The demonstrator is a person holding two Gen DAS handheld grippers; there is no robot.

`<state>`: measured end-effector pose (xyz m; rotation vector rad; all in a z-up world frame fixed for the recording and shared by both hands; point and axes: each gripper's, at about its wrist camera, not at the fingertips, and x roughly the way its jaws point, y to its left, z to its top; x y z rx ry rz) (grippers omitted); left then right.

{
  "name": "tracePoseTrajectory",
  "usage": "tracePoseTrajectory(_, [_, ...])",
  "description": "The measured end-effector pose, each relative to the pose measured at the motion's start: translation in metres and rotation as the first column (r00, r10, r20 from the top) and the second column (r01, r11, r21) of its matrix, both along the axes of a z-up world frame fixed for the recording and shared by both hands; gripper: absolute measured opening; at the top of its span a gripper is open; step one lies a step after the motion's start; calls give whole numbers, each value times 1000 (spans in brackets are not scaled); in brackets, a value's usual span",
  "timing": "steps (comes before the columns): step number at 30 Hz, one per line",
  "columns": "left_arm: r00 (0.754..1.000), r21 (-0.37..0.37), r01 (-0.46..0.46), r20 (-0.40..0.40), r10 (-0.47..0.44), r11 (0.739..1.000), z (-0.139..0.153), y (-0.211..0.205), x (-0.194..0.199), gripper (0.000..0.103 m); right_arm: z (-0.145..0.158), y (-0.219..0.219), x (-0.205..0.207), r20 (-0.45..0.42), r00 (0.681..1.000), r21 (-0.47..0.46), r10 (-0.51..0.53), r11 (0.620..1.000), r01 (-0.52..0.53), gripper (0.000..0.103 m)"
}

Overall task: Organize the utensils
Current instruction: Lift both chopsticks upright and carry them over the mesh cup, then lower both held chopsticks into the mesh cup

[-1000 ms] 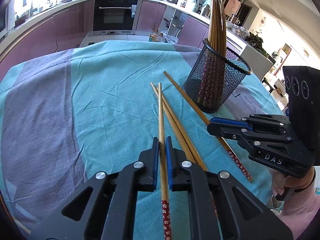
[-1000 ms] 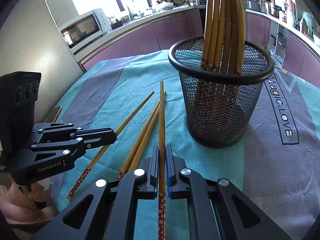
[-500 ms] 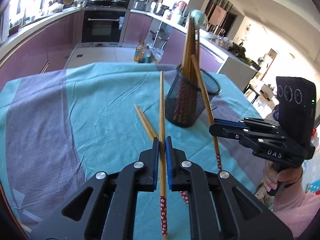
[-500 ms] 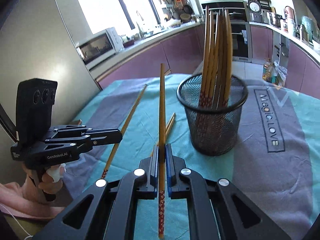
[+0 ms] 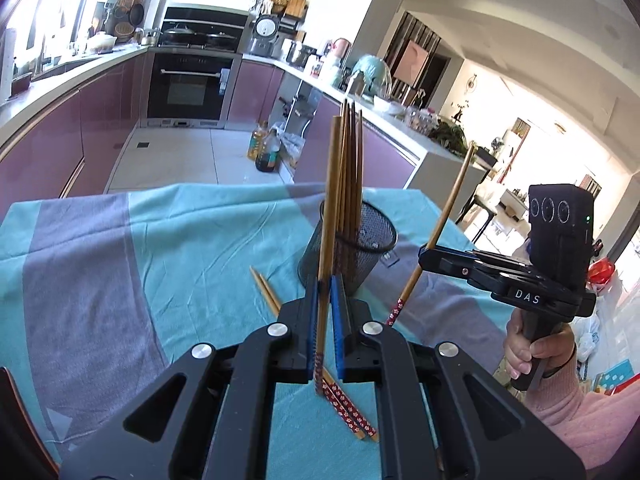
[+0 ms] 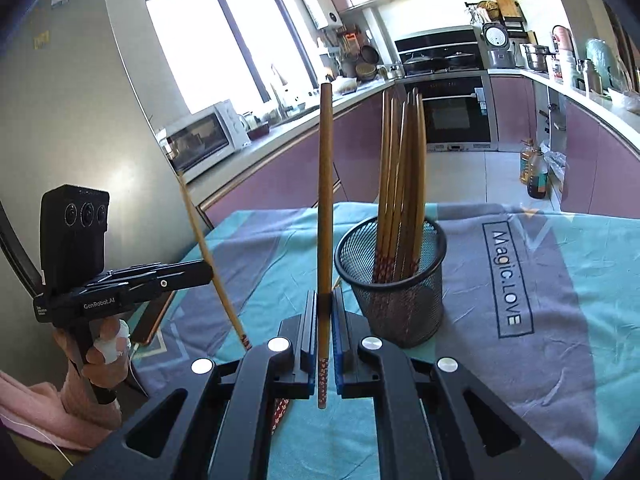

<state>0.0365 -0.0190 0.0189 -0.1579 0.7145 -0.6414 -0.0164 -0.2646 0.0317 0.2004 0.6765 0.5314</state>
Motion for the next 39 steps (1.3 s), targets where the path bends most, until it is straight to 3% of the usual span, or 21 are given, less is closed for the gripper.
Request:
tracePoseTrajectory(15, [997, -53, 35, 67, -31, 998, 34, -10, 12, 7, 30, -8, 5, 80, 997, 2, -16, 1000, 16, 6])
tracePoseTrajectory(31, [984, -88, 77, 166, -61, 993, 88, -24, 23, 7, 64, -11, 14, 161, 986, -4, -31, 999, 32, 6])
tracePoseTrajectory(39, [977, -57, 77, 205, -64, 995, 106, -42, 34, 7, 74, -14, 32, 190, 979, -11, -71, 997, 74, 6])
